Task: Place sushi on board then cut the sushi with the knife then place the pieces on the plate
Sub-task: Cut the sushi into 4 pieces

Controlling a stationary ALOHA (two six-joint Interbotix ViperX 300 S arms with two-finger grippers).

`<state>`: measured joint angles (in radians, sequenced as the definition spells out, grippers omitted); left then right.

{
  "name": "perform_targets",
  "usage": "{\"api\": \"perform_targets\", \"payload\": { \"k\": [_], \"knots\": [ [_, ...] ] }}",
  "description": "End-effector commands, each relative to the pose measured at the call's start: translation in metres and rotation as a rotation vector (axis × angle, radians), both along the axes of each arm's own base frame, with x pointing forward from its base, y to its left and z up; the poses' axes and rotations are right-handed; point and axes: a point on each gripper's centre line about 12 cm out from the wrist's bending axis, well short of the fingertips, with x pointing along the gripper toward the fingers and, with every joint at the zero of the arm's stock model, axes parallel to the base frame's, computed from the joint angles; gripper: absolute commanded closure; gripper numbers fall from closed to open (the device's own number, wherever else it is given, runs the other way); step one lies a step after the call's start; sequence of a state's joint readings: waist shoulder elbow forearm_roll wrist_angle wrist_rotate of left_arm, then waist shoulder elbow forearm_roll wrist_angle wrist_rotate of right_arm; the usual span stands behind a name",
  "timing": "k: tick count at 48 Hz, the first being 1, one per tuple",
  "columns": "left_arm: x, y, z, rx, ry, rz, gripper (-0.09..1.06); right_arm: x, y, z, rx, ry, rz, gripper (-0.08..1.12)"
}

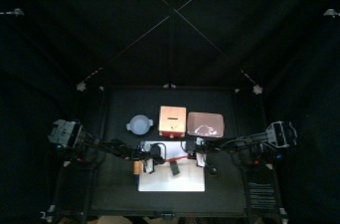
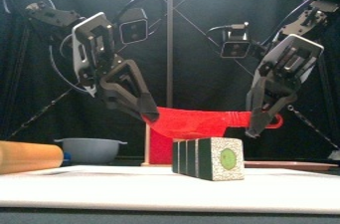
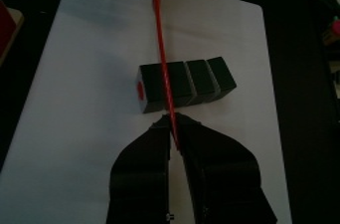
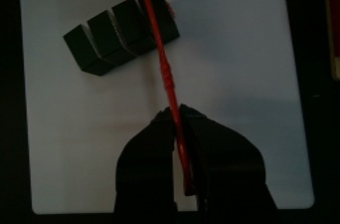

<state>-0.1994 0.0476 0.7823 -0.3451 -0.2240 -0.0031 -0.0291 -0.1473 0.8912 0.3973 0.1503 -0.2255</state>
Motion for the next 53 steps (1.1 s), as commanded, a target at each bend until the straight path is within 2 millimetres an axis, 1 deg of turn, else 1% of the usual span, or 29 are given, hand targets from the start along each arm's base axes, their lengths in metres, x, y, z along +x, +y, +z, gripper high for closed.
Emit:
{"api": "perform_targets", "payload": {
  "k": [1, 7, 14, 28, 39, 53],
  "knots": [
    [0.004, -0.015, 0.010, -0.012, -0.030, -0.032, 0.50, 0.002, -0.017, 0.004, 0.002, -0.018, -0.058, 0.90],
    [0.004, -0.019, 0.007, -0.019, -0.021, -0.033, 0.50, 0.002, -0.017, 0.004, 0.000, -0.018, -0.057, 0.90],
    [0.006, -0.023, 0.010, -0.023, -0.028, -0.040, 0.50, 0.002, -0.016, 0.005, 0.003, -0.021, -0.058, 0.90],
    [0.005, -0.029, 0.009, -0.042, -0.007, -0.044, 0.50, 0.001, -0.014, 0.005, 0.004, -0.021, -0.053, 0.90],
    [0.006, -0.031, 0.003, -0.053, 0.011, -0.033, 0.50, -0.001, -0.013, 0.002, 0.007, -0.012, -0.055, 0.90],
    [0.006, -0.031, -0.011, -0.052, 0.060, -0.028, 0.50, -0.001, -0.013, 0.001, 0.013, -0.006, -0.058, 0.90]
  ]
}}
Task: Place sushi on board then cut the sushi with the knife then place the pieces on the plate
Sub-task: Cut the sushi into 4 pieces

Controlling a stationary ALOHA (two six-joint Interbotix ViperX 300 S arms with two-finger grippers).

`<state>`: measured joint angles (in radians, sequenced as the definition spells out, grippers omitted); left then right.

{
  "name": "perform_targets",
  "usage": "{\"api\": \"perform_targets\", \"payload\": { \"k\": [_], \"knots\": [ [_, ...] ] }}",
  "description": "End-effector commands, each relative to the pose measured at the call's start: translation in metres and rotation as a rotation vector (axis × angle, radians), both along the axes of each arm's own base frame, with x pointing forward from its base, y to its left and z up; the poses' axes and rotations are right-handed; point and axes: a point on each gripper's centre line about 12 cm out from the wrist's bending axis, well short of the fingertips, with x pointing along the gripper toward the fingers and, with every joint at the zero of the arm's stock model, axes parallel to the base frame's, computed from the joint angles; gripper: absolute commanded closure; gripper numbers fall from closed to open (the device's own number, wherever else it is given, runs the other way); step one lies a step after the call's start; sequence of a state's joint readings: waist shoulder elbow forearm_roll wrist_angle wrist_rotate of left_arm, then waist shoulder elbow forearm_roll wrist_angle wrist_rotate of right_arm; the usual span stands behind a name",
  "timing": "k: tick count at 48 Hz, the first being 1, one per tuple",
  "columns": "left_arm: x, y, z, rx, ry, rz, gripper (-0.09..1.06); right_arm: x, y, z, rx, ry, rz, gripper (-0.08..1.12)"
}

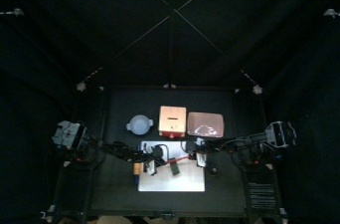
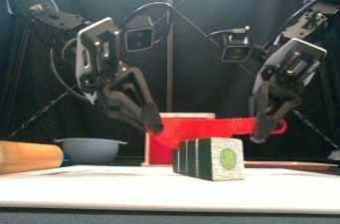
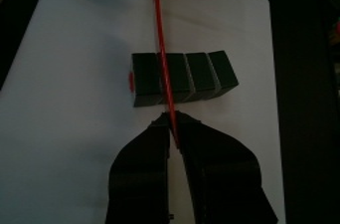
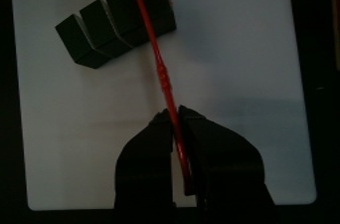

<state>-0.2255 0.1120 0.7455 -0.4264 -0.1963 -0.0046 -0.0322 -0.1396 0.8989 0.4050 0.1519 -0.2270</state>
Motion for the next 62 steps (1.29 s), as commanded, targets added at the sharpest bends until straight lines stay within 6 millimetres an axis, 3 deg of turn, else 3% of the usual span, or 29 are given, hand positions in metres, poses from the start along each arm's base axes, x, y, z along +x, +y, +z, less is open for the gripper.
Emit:
{"api": "perform_targets", "payload": {
  "k": [1, 11, 24, 46, 62],
  "knots": [
    [-0.001, -0.019, 0.004, -0.002, -0.005, -0.054, 0.50, 0.001, -0.012, 0.005, 0.007, -0.021, -0.052, 0.90],
    [-0.001, -0.012, -0.003, 0.013, 0.015, -0.046, 0.50, 0.003, -0.014, 0.006, 0.008, -0.030, -0.061, 0.90],
    [0.004, 0.018, -0.006, 0.057, 0.019, -0.017, 0.50, 0.003, -0.022, 0.002, 0.006, -0.017, -0.084, 0.90],
    [0.000, 0.016, -0.019, 0.055, 0.103, -0.035, 0.50, 0.010, -0.013, -0.022, 0.013, 0.055, -0.060, 0.90],
    [0.009, 0.016, 0.000, 0.068, 0.044, -0.051, 0.50, 0.012, -0.016, -0.002, -0.002, 0.001, -0.048, 0.90]
  ]
}}
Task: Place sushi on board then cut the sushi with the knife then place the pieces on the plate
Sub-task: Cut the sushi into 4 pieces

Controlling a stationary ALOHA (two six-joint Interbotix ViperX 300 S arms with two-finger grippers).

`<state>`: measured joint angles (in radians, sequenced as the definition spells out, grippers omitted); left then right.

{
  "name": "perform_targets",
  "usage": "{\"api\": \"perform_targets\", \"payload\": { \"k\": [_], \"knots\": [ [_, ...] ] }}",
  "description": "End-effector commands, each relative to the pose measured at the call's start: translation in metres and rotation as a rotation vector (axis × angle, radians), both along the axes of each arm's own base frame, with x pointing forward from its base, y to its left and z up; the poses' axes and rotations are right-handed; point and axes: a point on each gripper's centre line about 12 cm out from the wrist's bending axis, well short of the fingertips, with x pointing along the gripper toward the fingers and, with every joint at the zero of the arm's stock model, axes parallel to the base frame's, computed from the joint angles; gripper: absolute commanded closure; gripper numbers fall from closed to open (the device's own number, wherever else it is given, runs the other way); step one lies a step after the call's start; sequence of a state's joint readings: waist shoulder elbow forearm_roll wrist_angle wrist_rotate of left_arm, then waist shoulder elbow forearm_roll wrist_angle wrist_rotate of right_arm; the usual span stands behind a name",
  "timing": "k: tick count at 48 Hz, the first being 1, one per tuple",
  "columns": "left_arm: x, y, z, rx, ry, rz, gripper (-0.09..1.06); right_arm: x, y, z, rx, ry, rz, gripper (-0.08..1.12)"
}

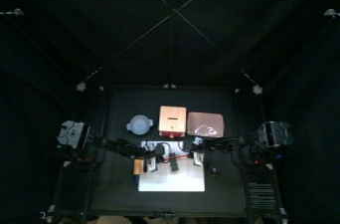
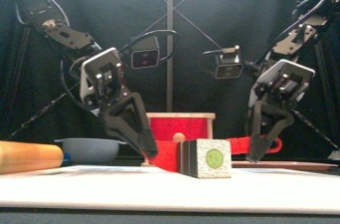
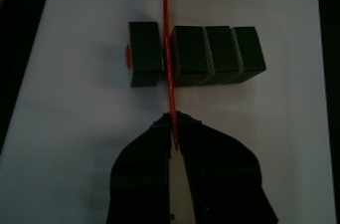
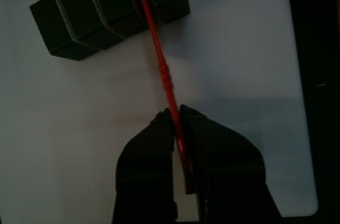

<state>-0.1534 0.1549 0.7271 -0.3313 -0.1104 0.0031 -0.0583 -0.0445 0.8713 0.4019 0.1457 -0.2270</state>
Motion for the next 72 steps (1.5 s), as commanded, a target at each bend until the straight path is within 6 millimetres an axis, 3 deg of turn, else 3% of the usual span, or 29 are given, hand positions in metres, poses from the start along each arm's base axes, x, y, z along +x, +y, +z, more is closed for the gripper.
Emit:
{"api": "perform_targets", "payload": {
  "k": [1, 16, 26, 43, 61, 72],
  "knots": [
    [0.007, -0.006, 0.020, 0.006, -0.057, -0.030, 0.50, 0.003, -0.007, 0.021, -0.003, -0.067, -0.024, 0.90],
    [0.011, -0.004, 0.047, 0.036, -0.133, -0.065, 0.50, 0.000, -0.010, 0.046, -0.018, -0.140, -0.021, 0.90],
    [0.017, -0.004, 0.067, 0.046, -0.192, -0.077, 0.50, -0.001, -0.011, 0.054, -0.025, -0.159, -0.015, 0.90],
    [0.016, -0.009, 0.082, 0.070, -0.233, -0.117, 0.50, -0.002, -0.005, 0.062, -0.024, -0.171, 0.006, 0.90],
    [0.009, -0.029, 0.072, 0.044, -0.204, -0.148, 0.50, -0.004, 0.018, 0.060, 0.021, -0.166, 0.043, 0.90],
    [0.006, -0.030, 0.063, 0.031, -0.172, -0.138, 0.50, -0.003, 0.018, 0.057, 0.022, -0.159, 0.041, 0.90]
  ]
}}
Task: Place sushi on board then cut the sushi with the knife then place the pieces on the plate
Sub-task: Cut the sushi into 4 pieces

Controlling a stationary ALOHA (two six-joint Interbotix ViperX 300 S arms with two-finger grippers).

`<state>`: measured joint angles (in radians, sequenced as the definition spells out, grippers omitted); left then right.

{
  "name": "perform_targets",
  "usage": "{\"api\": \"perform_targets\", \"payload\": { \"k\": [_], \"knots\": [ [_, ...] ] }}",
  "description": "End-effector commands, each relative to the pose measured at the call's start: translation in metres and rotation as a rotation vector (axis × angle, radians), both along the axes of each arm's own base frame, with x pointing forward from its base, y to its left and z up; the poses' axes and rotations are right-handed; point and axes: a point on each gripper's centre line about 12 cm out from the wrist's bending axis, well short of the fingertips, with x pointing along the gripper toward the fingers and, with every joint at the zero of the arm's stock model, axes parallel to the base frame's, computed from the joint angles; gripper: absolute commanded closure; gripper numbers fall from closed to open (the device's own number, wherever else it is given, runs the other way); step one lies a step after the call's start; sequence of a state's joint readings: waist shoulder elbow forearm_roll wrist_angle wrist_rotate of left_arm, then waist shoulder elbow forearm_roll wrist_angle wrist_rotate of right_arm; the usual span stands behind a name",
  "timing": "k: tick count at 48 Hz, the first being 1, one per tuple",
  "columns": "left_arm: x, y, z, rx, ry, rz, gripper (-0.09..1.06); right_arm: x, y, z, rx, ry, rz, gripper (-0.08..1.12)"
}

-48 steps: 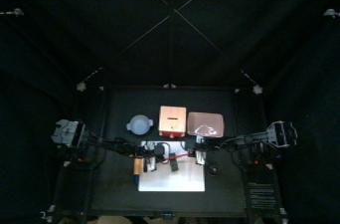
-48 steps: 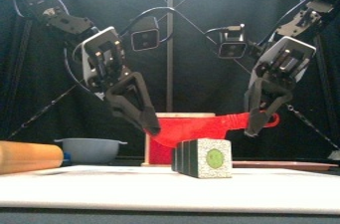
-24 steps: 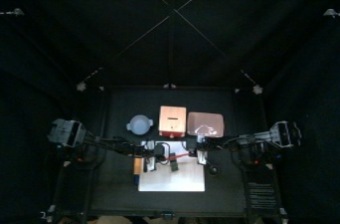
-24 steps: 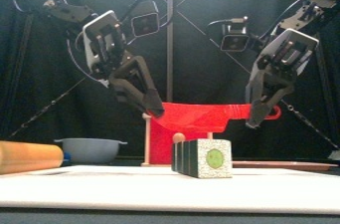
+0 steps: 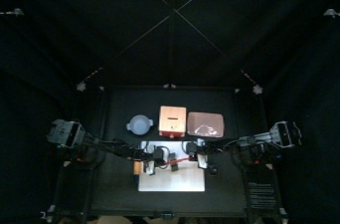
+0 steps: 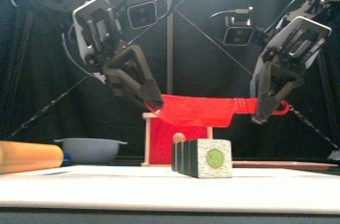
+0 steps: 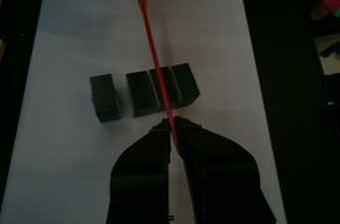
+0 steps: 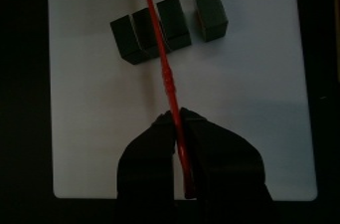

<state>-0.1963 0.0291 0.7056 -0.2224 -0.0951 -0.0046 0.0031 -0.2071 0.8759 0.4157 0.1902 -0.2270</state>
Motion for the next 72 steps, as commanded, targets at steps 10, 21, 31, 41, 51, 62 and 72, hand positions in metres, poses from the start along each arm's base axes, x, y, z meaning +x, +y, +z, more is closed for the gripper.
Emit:
{"api": "perform_targets", "payload": {
  "k": [10, 21, 31, 41, 51, 62, 72],
  "knots": [
    [0.003, -0.011, -0.003, -0.008, 0.006, -0.018, 0.50, 0.006, -0.006, 0.006, 0.002, -0.040, -0.035, 0.90],
    [0.004, -0.011, -0.010, -0.006, 0.025, -0.016, 0.50, 0.006, -0.007, -0.002, 0.003, -0.017, -0.038, 0.90],
    [0.004, -0.011, -0.010, -0.006, 0.026, -0.016, 0.50, 0.007, -0.007, -0.008, 0.003, 0.003, -0.038, 0.90],
    [0.004, -0.011, -0.019, -0.003, 0.048, -0.015, 0.50, 0.007, -0.007, -0.015, 0.001, 0.025, -0.037, 0.90],
    [0.004, -0.010, -0.031, 0.000, 0.078, -0.009, 0.50, 0.009, -0.007, -0.024, 0.011, 0.056, -0.045, 0.90],
    [0.004, -0.010, -0.039, -0.002, 0.102, -0.004, 0.50, 0.010, -0.005, -0.035, 0.012, 0.089, -0.039, 0.90],
    [0.002, -0.011, -0.045, -0.017, 0.145, 0.008, 0.50, 0.010, -0.002, -0.038, 0.020, 0.099, -0.042, 0.90]
  ]
}}
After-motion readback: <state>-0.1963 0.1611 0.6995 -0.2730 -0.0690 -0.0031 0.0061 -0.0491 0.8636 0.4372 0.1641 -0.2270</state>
